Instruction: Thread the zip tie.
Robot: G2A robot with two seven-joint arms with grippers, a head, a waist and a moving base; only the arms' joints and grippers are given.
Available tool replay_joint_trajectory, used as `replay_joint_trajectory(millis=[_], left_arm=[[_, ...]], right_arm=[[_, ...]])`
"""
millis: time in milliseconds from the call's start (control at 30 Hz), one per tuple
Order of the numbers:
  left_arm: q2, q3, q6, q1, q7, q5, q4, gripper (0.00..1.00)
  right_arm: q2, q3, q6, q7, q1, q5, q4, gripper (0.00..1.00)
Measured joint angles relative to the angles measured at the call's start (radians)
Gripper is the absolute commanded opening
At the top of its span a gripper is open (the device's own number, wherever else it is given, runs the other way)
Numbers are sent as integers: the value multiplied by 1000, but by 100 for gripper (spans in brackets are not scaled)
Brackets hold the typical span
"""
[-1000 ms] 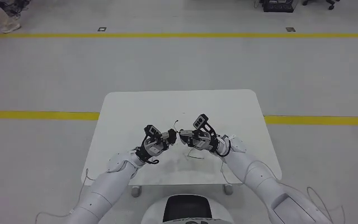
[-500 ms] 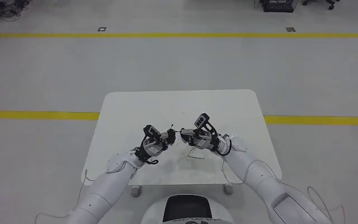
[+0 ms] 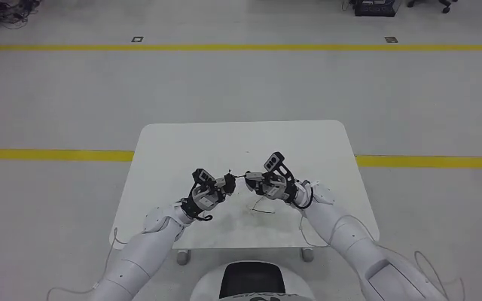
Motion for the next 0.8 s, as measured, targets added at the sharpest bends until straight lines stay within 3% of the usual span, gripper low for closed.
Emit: replay_joint_trajectory(millis=[800], left_arm=[[-5,0,2,-4,2,0,13,0]], right_arm=[[4,37,2,0,-12,-12,-2,0]])
